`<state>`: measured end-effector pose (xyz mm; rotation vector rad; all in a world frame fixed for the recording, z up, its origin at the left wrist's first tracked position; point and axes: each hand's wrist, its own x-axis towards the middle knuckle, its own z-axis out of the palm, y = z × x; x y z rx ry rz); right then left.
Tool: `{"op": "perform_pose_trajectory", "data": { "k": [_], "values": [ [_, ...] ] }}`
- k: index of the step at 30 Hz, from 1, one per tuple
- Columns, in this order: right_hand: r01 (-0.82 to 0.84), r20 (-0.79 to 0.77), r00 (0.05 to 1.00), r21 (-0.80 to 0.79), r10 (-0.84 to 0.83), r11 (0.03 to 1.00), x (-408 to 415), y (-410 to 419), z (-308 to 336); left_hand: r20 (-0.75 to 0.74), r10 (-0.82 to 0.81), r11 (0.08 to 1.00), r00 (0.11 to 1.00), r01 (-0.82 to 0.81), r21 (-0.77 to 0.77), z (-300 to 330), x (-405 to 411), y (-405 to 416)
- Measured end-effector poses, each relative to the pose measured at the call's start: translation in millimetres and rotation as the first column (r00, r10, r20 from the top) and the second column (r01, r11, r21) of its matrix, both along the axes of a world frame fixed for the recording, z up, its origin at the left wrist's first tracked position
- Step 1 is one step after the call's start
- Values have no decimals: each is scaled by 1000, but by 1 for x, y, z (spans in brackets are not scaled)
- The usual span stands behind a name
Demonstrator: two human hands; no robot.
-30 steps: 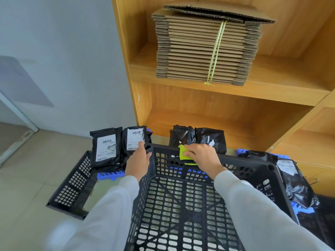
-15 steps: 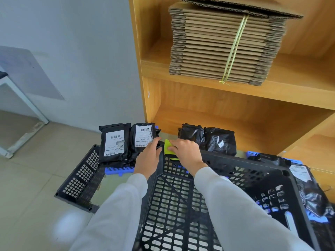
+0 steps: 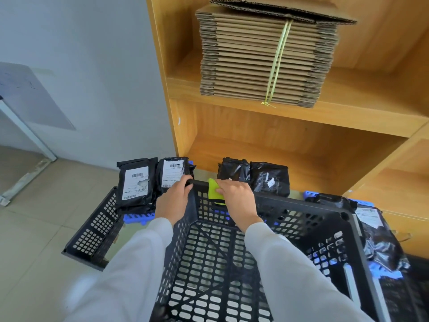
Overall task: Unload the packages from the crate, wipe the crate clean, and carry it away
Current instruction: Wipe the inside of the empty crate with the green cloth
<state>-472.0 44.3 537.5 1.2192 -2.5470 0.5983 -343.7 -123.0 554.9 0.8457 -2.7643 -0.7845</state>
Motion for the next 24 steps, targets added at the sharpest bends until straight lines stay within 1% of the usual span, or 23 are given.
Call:
{"op": "perform_pose_trajectory", "data": {
  "k": [3, 6, 9, 14, 18, 21, 24],
  "values": [
    [11, -39, 999, -15, -11, 1000, -9, 30, 2, 27, 32, 999, 999, -31, -41, 1, -1, 2],
    [15, -28, 999, 6, -14, 1000, -17, 60, 2, 45, 50, 995, 998, -46, -85, 4, -1, 5],
    [39, -20, 999, 12, -39, 999, -26, 89, 3, 46, 51, 995, 998, -46, -91, 5, -1, 6],
    [60, -12, 998, 85, -59, 995, -40, 133, 2, 52, 63, 991, 997, -57, -117, 4, -1, 6],
    [61, -30, 998, 109, -59, 992, -53, 161, 2, 62, 74, 988, 995, -65, -142, 4, 0, 7],
    [37, -30, 999, 122, -34, 992, -62, 178, 3, 66, 80, 988, 995, -70, -141, 5, -1, 8],
    [19, 3, 1000, 122, -20, 992, -68, 196, 6, 78, 95, 985, 992, -82, -152, 4, -2, 7]
  ]
}}
